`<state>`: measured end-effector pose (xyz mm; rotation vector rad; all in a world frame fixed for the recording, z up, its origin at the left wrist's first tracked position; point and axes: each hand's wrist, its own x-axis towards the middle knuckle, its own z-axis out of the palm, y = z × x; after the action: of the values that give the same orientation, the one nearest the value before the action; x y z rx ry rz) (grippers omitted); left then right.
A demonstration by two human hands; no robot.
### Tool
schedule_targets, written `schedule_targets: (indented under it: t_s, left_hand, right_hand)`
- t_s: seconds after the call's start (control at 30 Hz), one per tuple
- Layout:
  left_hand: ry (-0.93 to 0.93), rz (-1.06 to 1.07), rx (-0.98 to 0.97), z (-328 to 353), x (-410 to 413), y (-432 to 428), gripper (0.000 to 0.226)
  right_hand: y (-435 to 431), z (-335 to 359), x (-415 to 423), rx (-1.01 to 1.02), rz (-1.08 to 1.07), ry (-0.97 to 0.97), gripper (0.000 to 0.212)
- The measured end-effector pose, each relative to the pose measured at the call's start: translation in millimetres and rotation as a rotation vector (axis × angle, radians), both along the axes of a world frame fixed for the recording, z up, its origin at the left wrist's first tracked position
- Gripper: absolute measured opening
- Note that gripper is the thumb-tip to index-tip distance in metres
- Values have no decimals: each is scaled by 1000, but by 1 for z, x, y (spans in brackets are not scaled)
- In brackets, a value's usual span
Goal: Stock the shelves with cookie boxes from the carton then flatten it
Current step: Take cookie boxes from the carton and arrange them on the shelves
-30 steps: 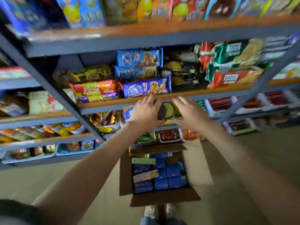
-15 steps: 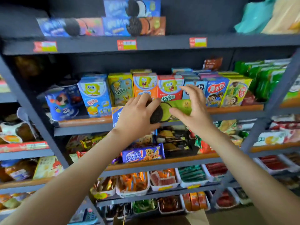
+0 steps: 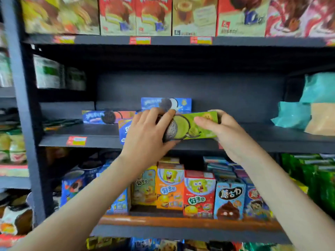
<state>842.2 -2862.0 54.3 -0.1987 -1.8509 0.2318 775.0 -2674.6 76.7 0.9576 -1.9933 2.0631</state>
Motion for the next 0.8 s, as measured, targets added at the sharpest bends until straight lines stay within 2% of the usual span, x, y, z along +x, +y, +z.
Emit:
schedule_targets:
  t_s: [0.1,0.23,0.37,0.47,0.57,0.67,0.8]
  left_hand:
    - [57,33,62,23,-15,-12,71]
    - [72,43,206,30,-28,-35,69]
    - [-36,64,278,27,-34,-56,51]
    - [-146,51,333,27,-40,-69,37]
    - [-242,43,345,30,-43,-74,36]
    - [-288,7,346,35,-44,-76,35]
    - [-309,-3,333,40,-44,-76,32]
  right_hand:
    - [-16,28,-21,-88,73,-52,46]
    - [-29,44,-44,-116,113,-122,48]
    - [-40,46,-57,-183,95,-192,51]
    - [-47,49,-60,-221,33,-217,37]
    - [-54,48,-62,-210,17,-225,24]
    - [-58,45,-64,-198,20,-232,21]
    - [-58,43,-72,-170,39,-249,44]
